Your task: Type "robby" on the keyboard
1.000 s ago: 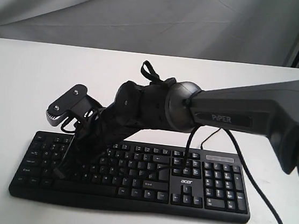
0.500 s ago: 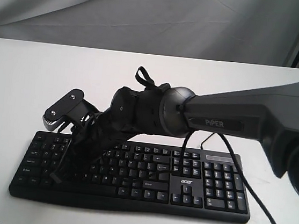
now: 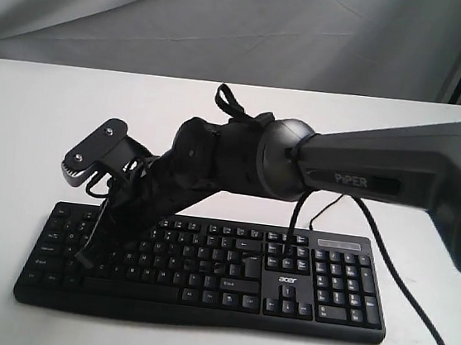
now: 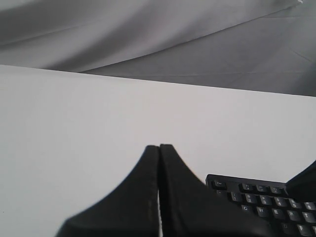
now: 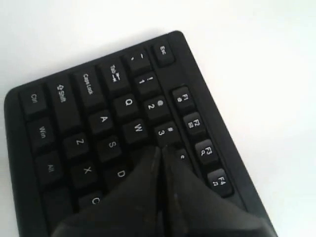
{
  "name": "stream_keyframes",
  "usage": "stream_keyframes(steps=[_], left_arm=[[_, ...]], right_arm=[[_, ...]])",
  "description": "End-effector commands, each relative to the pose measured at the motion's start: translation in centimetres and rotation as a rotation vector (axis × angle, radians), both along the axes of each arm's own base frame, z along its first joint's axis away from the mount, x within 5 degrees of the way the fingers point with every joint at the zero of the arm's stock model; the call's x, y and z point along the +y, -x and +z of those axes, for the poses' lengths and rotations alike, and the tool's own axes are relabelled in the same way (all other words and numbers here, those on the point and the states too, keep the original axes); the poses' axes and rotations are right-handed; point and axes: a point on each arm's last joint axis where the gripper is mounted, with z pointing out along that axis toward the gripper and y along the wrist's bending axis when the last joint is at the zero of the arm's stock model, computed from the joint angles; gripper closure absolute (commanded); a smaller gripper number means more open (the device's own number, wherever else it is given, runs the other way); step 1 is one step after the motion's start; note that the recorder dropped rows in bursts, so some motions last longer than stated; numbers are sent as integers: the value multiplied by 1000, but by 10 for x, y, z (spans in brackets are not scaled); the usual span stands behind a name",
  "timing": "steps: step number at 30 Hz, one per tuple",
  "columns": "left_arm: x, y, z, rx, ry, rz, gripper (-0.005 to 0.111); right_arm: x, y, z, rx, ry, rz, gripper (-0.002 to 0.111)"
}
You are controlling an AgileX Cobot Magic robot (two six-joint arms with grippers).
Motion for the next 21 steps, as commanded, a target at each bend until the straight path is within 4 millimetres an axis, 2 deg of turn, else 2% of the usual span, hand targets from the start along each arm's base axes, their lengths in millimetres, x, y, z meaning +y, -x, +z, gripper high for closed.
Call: stream_keyframes(steps=[1, 4, 8, 11, 15, 21], left_arm=[[0, 0, -1, -2, 13, -4, 107], [0, 0, -1, -2, 13, -4, 107], [0, 0, -1, -2, 11, -4, 107], [0, 0, -1, -2, 11, -4, 107], [0, 0, -1, -2, 11, -4, 107], [0, 0, -1, -2, 14, -4, 107]], right_arm=[[-3, -1, 14, -17, -6, 7, 108], [-10, -2, 18, -14, 4, -1, 108], [-36, -3, 20, 2, 26, -42, 108], [-58, 2, 25, 14, 39, -73, 108], [-79, 15, 22, 17, 51, -115, 108], [-85, 19, 9, 20, 68, -137, 108]])
